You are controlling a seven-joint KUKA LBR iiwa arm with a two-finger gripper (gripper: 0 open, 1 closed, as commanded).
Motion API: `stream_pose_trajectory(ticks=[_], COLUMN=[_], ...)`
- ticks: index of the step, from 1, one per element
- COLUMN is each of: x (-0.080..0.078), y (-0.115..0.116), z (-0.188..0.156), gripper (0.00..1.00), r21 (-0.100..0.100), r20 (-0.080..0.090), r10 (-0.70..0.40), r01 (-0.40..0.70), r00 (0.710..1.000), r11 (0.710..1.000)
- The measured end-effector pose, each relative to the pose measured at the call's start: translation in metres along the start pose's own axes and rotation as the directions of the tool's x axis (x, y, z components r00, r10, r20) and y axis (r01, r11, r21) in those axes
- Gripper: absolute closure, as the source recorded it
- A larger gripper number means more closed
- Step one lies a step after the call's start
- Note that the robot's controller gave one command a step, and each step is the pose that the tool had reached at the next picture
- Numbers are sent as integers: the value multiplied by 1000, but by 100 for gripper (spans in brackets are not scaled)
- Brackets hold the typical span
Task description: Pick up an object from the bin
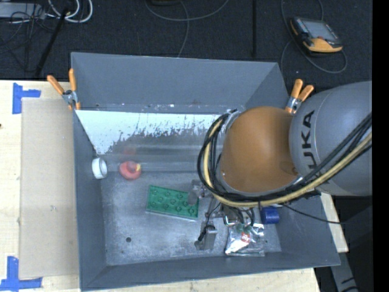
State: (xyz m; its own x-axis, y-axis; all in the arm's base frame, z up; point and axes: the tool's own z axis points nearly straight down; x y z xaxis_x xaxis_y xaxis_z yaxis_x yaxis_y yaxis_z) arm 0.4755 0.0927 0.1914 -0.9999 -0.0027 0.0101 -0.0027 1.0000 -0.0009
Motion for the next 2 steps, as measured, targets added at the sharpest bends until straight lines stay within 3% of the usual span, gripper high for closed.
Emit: stream_pose_trajectory(ticks=[1,2], x=[-71,-65], y=[3,-16], z=[114,120], gripper=[0,0], r21=[-1,-2], r20=[5,12], r10=[63,27], r01=[-63,-27], r00=[998,1000], r11=[998,1000])
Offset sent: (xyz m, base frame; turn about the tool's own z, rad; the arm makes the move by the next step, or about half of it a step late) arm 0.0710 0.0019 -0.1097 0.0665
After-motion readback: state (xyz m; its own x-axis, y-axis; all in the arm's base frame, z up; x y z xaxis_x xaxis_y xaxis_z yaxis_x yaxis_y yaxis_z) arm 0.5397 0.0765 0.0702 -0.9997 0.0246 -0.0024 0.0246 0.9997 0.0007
